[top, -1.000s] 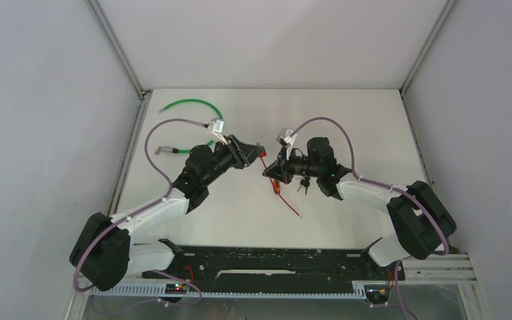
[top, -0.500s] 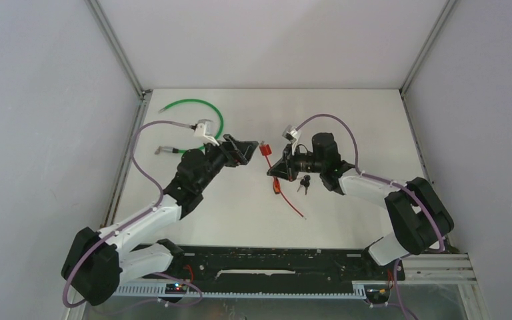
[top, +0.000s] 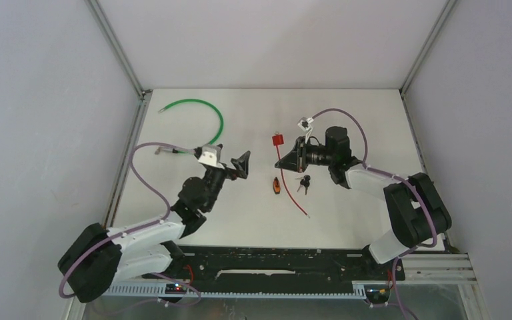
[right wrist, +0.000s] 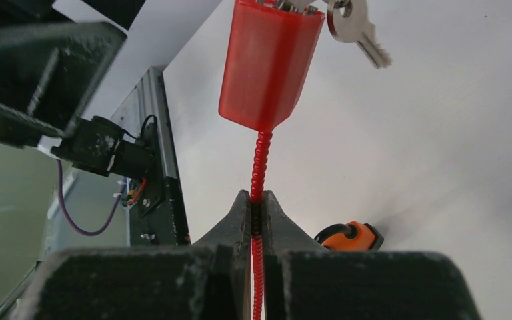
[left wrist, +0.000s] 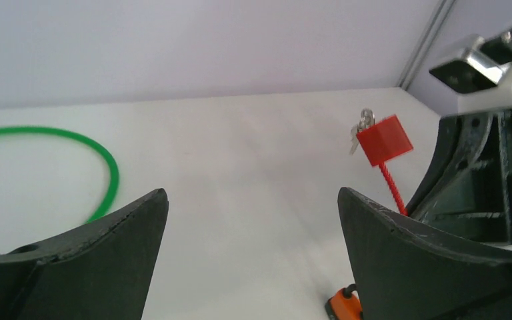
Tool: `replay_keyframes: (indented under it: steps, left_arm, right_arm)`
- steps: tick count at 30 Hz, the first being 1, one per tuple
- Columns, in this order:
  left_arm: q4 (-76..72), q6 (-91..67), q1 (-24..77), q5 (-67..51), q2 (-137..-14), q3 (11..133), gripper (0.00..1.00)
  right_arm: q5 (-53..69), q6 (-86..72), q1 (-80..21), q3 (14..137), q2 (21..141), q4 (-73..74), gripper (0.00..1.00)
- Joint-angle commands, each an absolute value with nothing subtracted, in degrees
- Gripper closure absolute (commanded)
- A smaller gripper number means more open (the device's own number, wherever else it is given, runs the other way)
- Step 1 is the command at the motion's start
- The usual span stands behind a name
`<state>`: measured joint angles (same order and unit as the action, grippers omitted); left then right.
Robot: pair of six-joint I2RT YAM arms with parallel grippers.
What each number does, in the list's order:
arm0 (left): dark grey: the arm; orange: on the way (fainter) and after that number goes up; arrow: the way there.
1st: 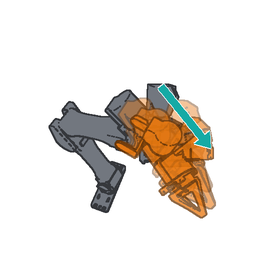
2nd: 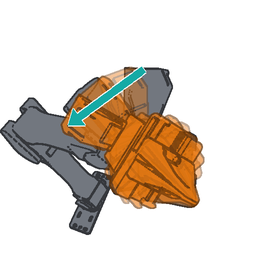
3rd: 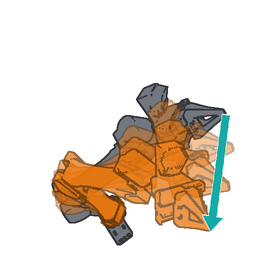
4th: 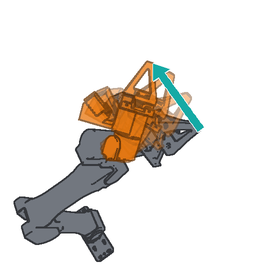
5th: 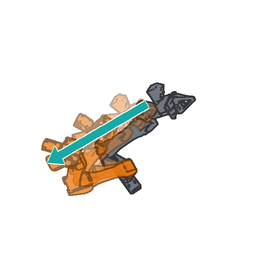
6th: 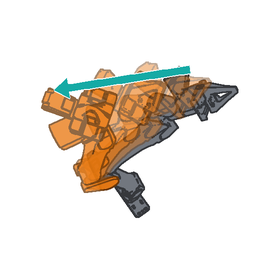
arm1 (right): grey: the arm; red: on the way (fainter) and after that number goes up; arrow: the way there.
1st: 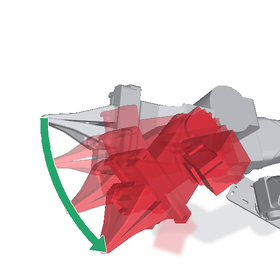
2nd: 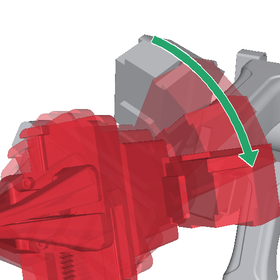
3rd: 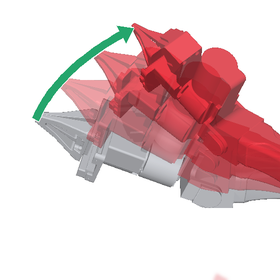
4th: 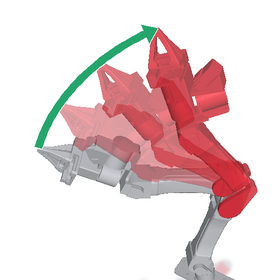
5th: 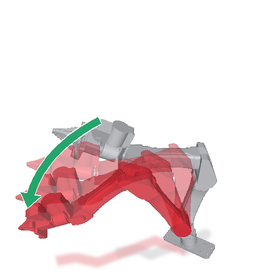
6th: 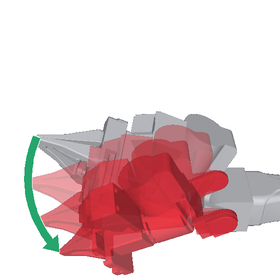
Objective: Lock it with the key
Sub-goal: Lock the lock.
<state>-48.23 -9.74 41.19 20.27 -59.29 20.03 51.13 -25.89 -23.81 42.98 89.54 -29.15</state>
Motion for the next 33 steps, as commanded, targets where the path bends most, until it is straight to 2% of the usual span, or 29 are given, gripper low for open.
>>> replay_keyframes:
  steps: [1, 8, 11, 21, 25, 29, 31, 33]
  left_arm:
    - [-69.0, 15.6, 47.3, 27.9, -64.0, 16.7, 0.00]
    - [-87.8, 39.6, 51.7, 15.8, -73.9, 9.2, 0.00]
    - [-91.2, 50.7, 53.0, 10.3, -77.4, 6.6, 0.00]
    - [-91.2, 71.7, 59.4, 22.5, -82.4, 8.7, 0.00]
    - [-91.2, 75.3, 61.5, 25.3, -85.4, 10.4, 0.00]
    - [-91.2, 75.3, 61.7, 25.8, -83.2, 9.9, 0.00]
    - [-91.2, 76.0, 61.7, 26.3, -82.2, 9.6, 0.00]
    - [-91.3, 76.8, 61.7, 26.5, -82.0, 9.4, 0.00]
  right_arm:
    - [56.3, -30.9, -23.2, 45.0, 89.9, -35.5, 1.00]
    - [64.7, -37.4, -22.4, 45.0, 92.0, -44.2, 1.00]
    - [68.3, -43.3, -22.4, 45.0, 94.1, -51.2, 1.00]
    - [75.4, -71.2, -22.7, 46.7, 105.1, -85.7, 1.00]
    - [74.6, -70.0, -22.7, 46.8, 105.4, -84.8, 1.00]
    - [73.3, -66.8, -22.2, 45.7, 103.6, -81.1, 1.00]
    - [71.9, -60.5, -22.1, 45.4, 101.5, -72.2, 1.00]
    - [68.7, -47.5, -22.4, 45.3, 97.8, -57.0, 1.00]
